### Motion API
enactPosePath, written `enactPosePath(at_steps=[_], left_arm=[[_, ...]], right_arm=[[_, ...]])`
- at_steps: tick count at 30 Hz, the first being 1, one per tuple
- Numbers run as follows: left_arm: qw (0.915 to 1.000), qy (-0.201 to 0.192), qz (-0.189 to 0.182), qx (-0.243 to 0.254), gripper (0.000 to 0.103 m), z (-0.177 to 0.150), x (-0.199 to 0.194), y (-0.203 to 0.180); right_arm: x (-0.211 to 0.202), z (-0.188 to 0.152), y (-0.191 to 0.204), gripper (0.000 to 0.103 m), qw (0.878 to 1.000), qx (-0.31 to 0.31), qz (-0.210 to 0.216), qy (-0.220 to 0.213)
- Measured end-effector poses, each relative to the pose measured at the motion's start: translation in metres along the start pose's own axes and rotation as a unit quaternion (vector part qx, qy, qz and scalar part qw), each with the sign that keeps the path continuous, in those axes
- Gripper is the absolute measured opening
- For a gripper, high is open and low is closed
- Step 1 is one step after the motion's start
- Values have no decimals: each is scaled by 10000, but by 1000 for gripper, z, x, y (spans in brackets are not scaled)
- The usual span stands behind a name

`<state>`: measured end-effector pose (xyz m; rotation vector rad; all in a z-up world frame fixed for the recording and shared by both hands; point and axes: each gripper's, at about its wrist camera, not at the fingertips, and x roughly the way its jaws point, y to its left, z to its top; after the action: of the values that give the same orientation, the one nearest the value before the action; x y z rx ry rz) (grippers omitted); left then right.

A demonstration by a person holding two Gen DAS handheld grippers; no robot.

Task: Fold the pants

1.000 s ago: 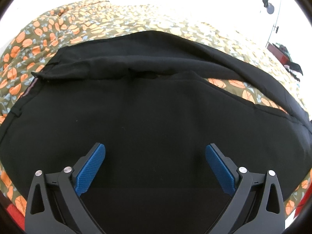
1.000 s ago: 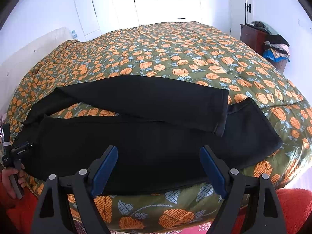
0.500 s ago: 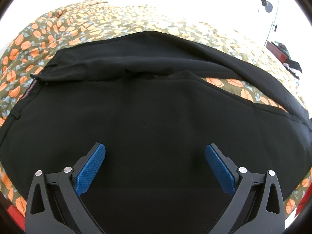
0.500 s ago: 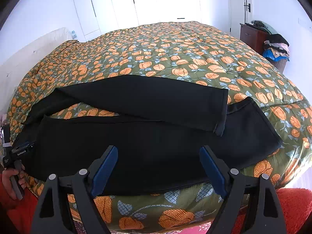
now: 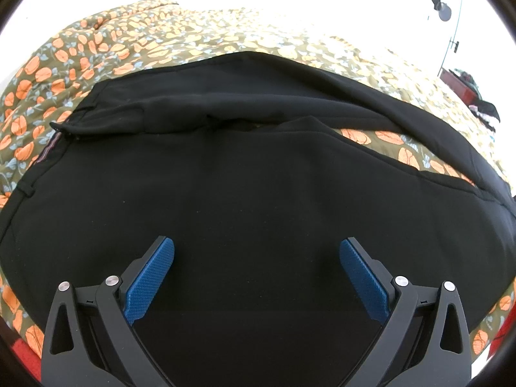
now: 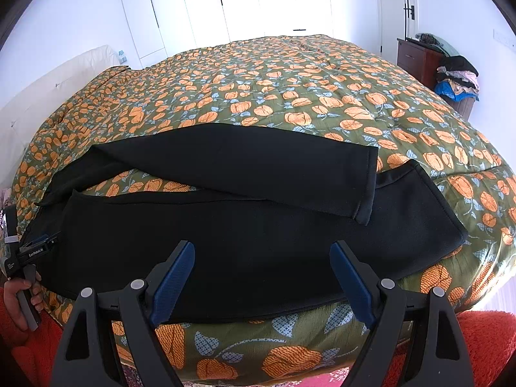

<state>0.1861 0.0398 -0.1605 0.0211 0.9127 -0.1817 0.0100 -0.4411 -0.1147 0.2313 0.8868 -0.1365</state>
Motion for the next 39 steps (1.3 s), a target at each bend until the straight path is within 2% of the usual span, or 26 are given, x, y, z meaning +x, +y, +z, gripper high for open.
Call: enactPosePath(at_steps=[39], left_arm=[[10000, -37, 3, -45, 102, 1, -2, 2]], right_arm=[[3, -2, -4, 85, 10000, 43, -1, 9]])
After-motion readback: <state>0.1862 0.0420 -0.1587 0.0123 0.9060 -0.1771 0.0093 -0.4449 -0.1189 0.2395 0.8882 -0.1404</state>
